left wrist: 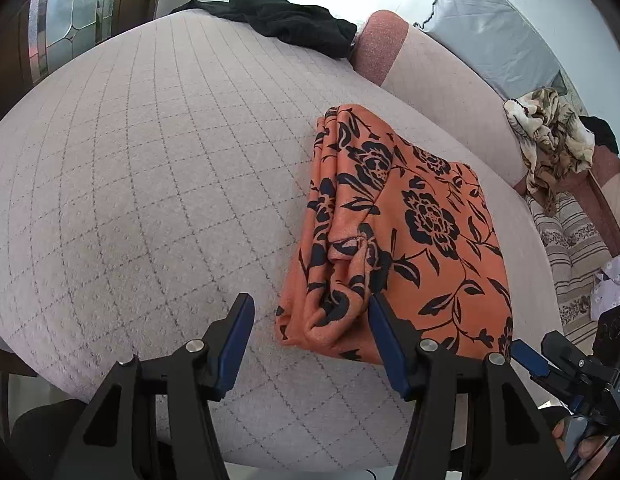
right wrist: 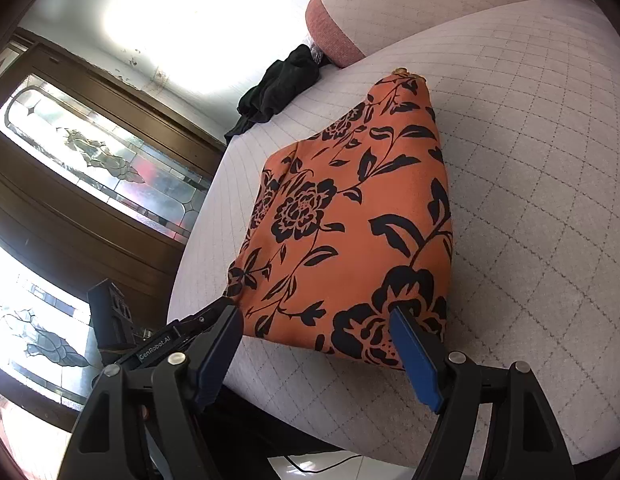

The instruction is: Fold small clothes

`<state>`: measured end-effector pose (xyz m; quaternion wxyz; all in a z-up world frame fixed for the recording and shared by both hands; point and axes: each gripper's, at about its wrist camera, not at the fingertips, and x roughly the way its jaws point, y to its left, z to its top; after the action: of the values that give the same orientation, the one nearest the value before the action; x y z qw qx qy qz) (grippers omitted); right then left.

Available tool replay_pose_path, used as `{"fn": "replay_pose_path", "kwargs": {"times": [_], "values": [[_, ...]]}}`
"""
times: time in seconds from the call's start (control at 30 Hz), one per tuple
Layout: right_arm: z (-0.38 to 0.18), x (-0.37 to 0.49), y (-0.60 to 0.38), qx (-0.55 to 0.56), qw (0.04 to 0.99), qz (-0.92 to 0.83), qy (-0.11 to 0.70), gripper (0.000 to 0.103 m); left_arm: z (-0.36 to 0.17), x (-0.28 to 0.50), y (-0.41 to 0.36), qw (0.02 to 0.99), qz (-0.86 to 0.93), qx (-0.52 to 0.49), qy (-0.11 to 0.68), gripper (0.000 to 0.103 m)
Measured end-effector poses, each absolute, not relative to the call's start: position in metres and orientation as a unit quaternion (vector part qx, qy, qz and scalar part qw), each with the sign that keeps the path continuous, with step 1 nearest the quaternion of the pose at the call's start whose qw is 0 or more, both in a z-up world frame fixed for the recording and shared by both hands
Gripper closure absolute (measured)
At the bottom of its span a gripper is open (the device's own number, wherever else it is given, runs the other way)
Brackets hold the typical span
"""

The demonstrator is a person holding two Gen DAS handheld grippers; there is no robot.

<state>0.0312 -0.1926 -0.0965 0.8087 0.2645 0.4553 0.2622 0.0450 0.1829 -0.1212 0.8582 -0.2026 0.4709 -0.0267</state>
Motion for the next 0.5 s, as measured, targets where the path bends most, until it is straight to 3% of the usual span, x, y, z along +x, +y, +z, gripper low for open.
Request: {"fn": "replay_pose_path", "kwargs": {"times": [0.5], "values": [[-0.0963, 0.0211, -0.1980, 0.263, 0.814, 0.249, 0.454, 0.025, -0.1196, 0.0399, 0.1850, 0.866, -0.024, -0.192, 0.461, 0.042]]}}
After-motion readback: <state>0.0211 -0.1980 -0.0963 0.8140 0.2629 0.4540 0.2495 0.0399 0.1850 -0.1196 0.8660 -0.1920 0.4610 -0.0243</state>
